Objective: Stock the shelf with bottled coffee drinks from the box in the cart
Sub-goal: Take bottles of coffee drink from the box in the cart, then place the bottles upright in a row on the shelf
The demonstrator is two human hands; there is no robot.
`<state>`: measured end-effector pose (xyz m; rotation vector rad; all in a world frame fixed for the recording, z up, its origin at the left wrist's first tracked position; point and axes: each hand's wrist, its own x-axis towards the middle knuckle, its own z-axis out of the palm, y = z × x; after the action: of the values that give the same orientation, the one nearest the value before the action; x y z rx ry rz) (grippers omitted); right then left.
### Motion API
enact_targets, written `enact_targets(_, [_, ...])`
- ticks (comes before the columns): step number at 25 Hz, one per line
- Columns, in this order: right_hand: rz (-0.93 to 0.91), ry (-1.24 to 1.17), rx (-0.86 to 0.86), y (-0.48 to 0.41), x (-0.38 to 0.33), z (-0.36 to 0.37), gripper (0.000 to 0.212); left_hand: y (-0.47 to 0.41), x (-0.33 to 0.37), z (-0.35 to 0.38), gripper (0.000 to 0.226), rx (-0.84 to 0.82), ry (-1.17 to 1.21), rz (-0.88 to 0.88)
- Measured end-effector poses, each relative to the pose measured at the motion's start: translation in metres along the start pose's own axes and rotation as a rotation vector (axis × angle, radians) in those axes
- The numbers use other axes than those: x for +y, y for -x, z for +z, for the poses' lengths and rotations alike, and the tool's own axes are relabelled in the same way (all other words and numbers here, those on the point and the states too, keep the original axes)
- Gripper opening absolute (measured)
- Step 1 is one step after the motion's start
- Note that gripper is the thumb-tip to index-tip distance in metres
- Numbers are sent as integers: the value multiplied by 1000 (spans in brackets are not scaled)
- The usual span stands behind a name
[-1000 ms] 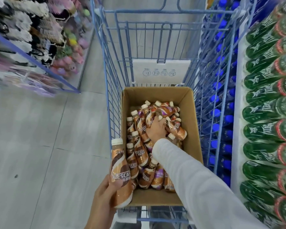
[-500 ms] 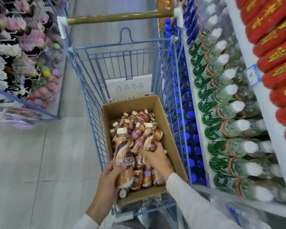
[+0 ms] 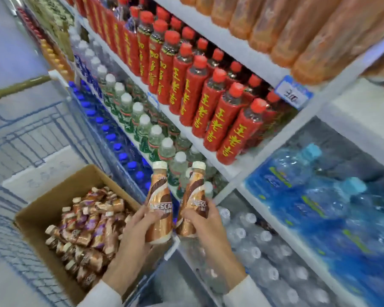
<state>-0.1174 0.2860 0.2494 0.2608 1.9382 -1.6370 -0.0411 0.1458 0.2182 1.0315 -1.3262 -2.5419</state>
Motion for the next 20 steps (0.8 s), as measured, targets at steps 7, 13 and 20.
enact_targets(7, [-237,-120,262,96,-21,-175,39,60,-22,156,46,-377,-155,27])
enact_targets(13, [-389,-220,490,178,-41,-300,49,105,-40,281,55,-642,-238,114])
enact_targets(20, [-573,-216,781,201,-87,-407,67,119,-11,427,32,-907,-361,393])
